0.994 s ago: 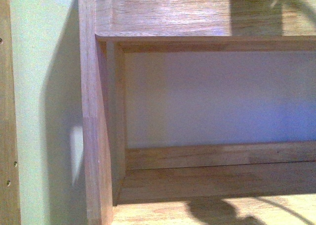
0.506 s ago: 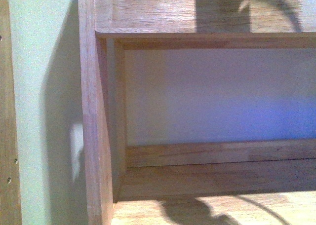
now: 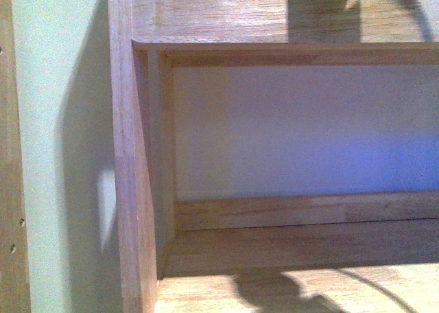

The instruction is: Put away toys

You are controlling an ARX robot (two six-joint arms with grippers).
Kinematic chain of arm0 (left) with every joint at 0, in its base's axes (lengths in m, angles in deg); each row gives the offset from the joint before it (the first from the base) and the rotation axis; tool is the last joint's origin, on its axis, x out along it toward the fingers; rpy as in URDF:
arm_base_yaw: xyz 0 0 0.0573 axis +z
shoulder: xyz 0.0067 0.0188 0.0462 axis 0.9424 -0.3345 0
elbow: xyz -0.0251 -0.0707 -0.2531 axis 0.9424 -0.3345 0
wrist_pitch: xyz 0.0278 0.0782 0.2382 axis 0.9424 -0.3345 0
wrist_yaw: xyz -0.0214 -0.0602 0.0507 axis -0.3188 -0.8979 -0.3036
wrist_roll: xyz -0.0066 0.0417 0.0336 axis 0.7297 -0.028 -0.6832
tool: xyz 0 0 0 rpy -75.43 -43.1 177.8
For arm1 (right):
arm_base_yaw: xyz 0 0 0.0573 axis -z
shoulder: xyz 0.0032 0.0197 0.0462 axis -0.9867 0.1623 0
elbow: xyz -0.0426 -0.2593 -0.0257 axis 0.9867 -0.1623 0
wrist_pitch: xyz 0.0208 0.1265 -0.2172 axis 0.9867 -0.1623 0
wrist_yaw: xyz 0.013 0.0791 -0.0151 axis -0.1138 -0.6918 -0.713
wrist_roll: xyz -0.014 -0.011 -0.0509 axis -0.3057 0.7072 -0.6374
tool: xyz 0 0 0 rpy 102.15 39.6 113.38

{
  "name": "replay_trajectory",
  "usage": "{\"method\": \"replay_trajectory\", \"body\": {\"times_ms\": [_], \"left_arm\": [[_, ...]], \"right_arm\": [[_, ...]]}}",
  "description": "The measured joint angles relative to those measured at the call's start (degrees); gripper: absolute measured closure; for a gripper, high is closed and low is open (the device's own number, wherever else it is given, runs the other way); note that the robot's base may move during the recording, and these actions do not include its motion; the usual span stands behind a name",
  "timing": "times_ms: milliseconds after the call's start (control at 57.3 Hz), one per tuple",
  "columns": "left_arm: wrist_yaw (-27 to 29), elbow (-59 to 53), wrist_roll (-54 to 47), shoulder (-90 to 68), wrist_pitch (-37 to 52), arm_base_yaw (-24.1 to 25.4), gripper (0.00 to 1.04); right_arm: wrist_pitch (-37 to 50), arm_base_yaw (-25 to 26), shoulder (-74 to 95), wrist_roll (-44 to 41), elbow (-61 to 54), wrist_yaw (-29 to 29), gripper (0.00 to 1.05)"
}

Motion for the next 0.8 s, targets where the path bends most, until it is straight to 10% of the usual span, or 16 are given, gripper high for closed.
{"method": "replay_trajectory", "body": {"times_ms": [454, 803], "left_arm": [[0.0, 0.0, 0.0, 0.0, 0.0, 0.0, 0.06], [0.0, 0.0, 0.0, 0.0, 0.0, 0.0, 0.06]], "right_arm": [[-2.0, 0.3, 0.0, -0.5, -0.2, 2.4, 0.98], [-3.7, 0.3, -0.3, -3.5, 0.4, 4.7, 0.44]]}}
